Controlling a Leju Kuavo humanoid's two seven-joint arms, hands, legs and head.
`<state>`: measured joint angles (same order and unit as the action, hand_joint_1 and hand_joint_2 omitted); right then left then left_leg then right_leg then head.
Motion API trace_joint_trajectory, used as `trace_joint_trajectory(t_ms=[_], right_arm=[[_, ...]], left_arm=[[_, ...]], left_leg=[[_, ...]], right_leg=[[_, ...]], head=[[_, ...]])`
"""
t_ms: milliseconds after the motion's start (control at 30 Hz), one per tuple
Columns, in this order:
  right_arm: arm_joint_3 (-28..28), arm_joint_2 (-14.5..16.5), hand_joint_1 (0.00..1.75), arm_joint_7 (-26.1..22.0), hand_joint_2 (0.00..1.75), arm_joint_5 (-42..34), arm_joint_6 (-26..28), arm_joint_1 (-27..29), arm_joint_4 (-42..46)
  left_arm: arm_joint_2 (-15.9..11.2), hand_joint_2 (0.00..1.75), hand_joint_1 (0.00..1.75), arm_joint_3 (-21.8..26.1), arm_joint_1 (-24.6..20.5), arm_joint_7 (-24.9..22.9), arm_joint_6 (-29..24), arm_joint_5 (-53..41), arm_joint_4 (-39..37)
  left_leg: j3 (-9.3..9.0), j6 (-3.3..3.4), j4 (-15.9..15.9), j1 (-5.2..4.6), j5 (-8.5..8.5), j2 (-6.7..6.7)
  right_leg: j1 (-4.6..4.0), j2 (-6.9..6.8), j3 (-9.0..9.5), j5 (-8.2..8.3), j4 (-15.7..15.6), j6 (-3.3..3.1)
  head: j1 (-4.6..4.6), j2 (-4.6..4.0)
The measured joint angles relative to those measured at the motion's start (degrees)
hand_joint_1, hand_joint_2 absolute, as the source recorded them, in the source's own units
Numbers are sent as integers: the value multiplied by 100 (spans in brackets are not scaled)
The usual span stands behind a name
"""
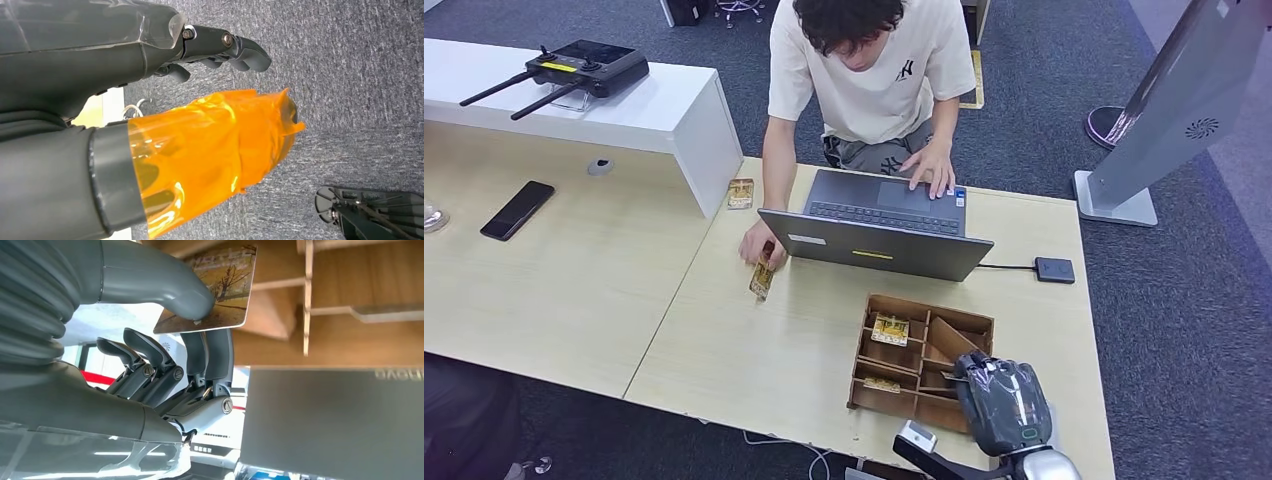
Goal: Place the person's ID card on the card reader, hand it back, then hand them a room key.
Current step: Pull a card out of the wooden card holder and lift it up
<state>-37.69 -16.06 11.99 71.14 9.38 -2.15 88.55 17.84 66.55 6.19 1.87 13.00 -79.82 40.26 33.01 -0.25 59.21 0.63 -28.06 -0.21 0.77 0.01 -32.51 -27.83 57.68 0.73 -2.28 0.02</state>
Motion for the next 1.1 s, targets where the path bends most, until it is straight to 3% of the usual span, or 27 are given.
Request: trace_joint_trajectory(t_ms=[433,767,1100], right_arm=[[576,-280,175,-36,175,-495,-153,177,1577],[1228,-407,175,-573,175,-1046,242,493,2639],[1508,-405,175,-1050,175,-1424,670,839,3223]], left_arm=[[4,0,0,68,1,1,1,305,28],[15,0,0,57,3,-50,1,598,52],[17,0,0,-78,-4,-74,-28,728,75]], left_leg=[[1,0,0,0,0,0],[1,0,1,0,-1,-1],[2,1,1,0,-1,-2]], right_leg=[[1,1,-1,0,0,0],[0,1,-1,0,0,0],[0,-3,1,0,0,0]], head=[[0,0],[-2,0],[0,0]])
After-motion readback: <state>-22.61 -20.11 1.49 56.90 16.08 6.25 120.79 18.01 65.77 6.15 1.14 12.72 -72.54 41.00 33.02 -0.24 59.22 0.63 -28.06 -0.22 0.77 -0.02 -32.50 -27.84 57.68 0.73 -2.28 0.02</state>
